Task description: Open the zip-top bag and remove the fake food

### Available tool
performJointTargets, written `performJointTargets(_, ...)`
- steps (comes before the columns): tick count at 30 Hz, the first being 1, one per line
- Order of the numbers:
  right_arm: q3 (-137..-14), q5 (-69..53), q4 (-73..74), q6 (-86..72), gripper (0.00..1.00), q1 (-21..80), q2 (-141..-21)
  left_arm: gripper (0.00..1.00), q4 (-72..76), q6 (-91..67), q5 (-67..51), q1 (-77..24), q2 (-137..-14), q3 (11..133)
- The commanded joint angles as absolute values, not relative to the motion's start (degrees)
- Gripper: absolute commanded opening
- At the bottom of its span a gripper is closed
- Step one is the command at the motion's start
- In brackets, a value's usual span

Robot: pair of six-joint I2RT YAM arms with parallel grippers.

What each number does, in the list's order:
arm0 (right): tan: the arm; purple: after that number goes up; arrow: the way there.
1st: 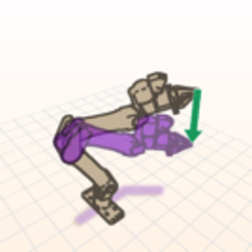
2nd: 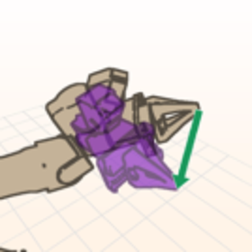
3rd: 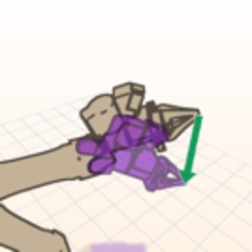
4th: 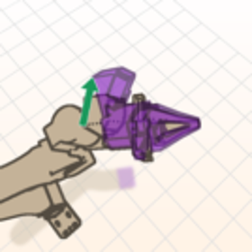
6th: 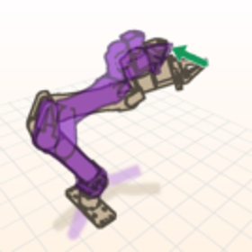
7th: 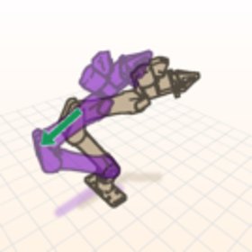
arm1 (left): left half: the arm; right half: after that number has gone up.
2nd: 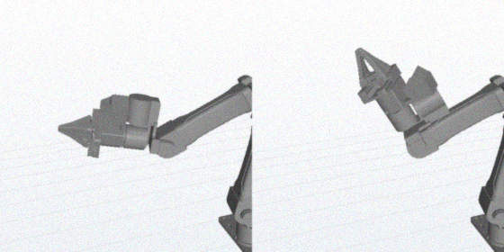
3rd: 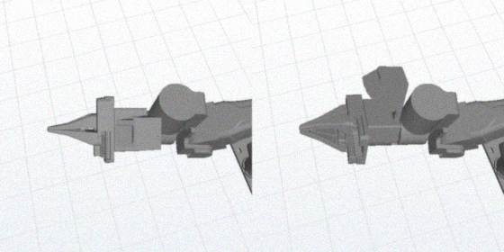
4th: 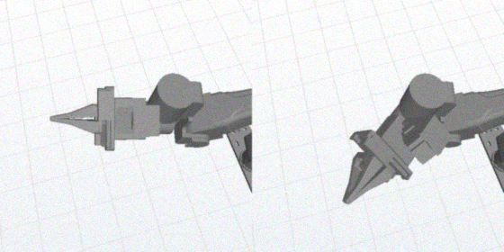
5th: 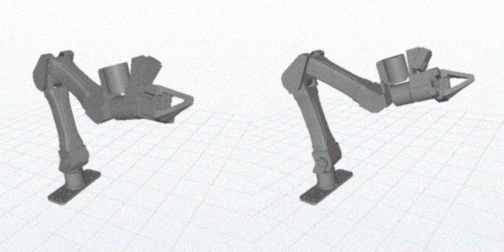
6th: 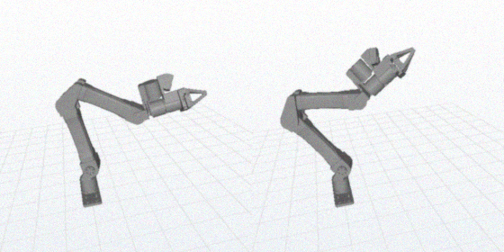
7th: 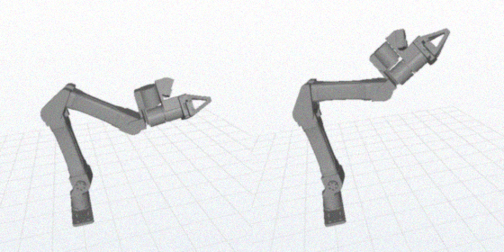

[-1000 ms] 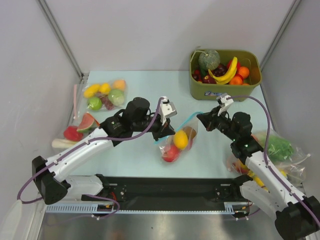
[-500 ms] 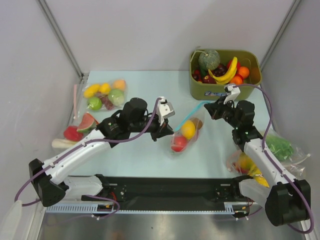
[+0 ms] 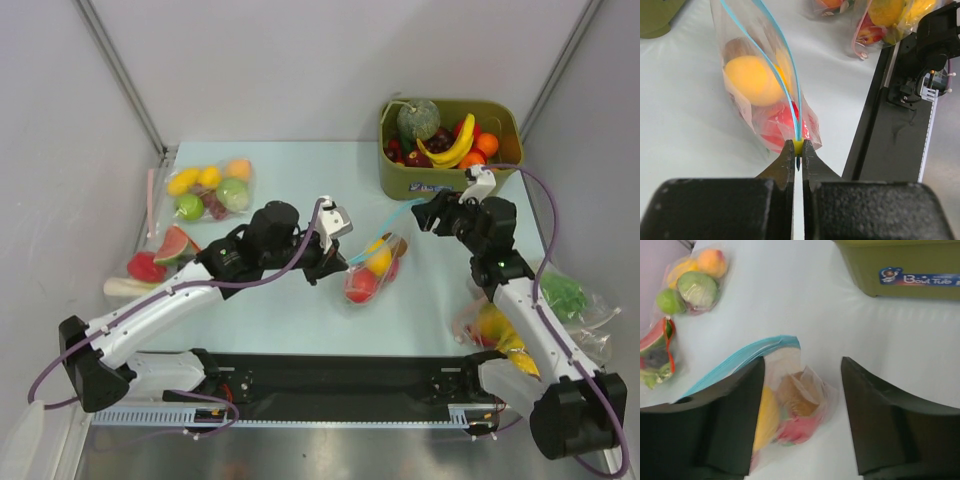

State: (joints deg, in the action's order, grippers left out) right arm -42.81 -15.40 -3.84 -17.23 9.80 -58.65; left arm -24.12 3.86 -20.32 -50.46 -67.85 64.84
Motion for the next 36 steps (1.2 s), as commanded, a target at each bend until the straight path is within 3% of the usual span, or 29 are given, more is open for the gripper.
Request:
performJointTargets(1,-45.88,-8.89,4.63,-21.79,0.7,11.16,-52.57,0.0,-21.45,0.35,-15.91,-51.59,-68.38,64.51)
performJointTargets(8,-44.04,-1.14,12.04,-31.37,0.73,19.59,-43.16,0.0,-18.11,-5.36,-10.11,-53.17,-68.47,64.07)
performJointTargets(12,-44.82,3.77,13.97,-32.61,0.73,26.61,-45.34,0.0,-18.19,-5.45,-8.35,-54.4,-68.82,63.46)
performJointTargets(19,-45.7,6.85,13.97,-33.31,0.71,29.7,-51.06,0.0,-18.19,-5.01,-7.91,-55.46,-68.73,63.02)
performJointTargets(20,-45.7,7.03,13.89,-33.48,0.7,29.88,-51.33,0.0,-18.19,-4.75,-8.08,-55.55,-68.82,62.93)
performJointTargets(23,-45.18,7.21,13.19,-33.31,0.47,30.41,-51.5,0.0,-18.11,-4.22,-8.79,-55.9,-68.91,62.93)
performJointTargets(24,-45.0,7.21,13.1,-33.22,0.33,30.5,-51.33,0.06,-18.11,-4.22,-8.88,-55.99,-68.99,63.19)
performJointTargets(25,-44.56,6.95,12.83,-33.05,0.26,30.59,-51.33,0.18,-18.11,-4.04,-8.88,-55.99,-69.17,63.54)
performJointTargets(27,-44.3,6.77,12.92,-32.78,0.11,30.93,-51.07,0.54,-18.19,-3.96,-8.0,-56.07,-69.61,64.77)
performJointTargets(30,-43.42,6.68,13.27,-32.43,0.0,31.37,-50.54,0.75,-18.54,-4.04,-5.99,-56.07,-70.92,67.48)
performJointTargets(36,-41.4,5.54,13.27,-32.26,0.0,32.08,-48.96,0.81,-21.96,-5.27,-0.62,-56.07,-78.12,76.88)
